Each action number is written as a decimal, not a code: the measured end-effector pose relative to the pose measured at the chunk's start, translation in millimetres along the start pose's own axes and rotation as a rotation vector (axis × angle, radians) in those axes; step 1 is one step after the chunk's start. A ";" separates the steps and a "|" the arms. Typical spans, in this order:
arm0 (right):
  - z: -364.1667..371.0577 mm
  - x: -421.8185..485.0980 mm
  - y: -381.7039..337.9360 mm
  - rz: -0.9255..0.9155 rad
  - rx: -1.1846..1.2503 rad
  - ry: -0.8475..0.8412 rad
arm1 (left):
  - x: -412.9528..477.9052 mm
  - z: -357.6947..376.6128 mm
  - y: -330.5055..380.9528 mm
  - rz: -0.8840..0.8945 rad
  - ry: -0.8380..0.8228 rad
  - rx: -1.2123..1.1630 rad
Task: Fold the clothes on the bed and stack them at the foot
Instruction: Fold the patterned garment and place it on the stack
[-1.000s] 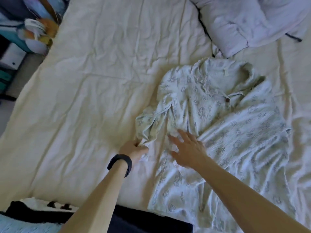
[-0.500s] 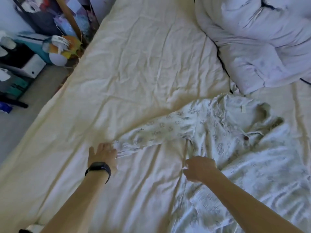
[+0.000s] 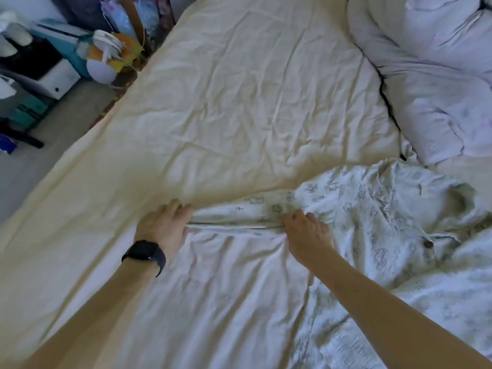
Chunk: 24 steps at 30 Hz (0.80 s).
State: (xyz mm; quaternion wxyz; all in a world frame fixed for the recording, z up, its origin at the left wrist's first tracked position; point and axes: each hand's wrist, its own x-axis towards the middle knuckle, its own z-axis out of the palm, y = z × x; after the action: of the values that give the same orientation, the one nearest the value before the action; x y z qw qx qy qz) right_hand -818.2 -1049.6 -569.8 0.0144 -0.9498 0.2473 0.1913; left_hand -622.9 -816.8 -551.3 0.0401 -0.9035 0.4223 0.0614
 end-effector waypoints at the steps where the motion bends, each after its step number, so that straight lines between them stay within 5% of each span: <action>1: -1.8 1.3 -2.0 0.010 0.047 0.086 | 4.4 -7.1 -6.8 0.018 0.130 -0.051; 3: -4.7 -1.3 -7.4 0.006 0.197 0.304 | 8.8 -16.1 -19.2 -0.031 0.369 -0.102; 5: 1.3 -6.3 -9.3 0.001 0.263 0.495 | 9.6 -19.1 -26.6 -0.133 0.407 -0.075; 10: 20.2 -13.2 -12.0 0.021 0.127 -0.043 | -3.5 11.9 -38.7 -0.301 -0.232 -0.075; 14: 19.8 -5.4 -13.3 0.024 0.103 -0.121 | -6.6 20.7 -39.5 -0.973 0.000 -0.787; 16: 22.8 -4.4 -14.8 0.041 0.098 -0.167 | -6.2 21.4 -39.7 -1.236 0.018 -0.886; 20: 28.7 -11.6 -20.3 0.052 0.084 -0.133 | -15.8 15.9 -38.7 -1.317 -0.264 -0.916; 24: 33.5 -35.7 -12.1 0.043 0.233 0.175 | -17.5 6.0 -34.9 -1.261 -0.440 -1.185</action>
State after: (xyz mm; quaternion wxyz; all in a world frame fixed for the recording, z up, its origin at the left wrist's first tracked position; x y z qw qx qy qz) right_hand -853.1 -1018.3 -588.5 0.0990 -0.9492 0.2883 0.0778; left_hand -607.7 -780.4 -554.0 -0.3270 -0.8080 -0.2715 0.4080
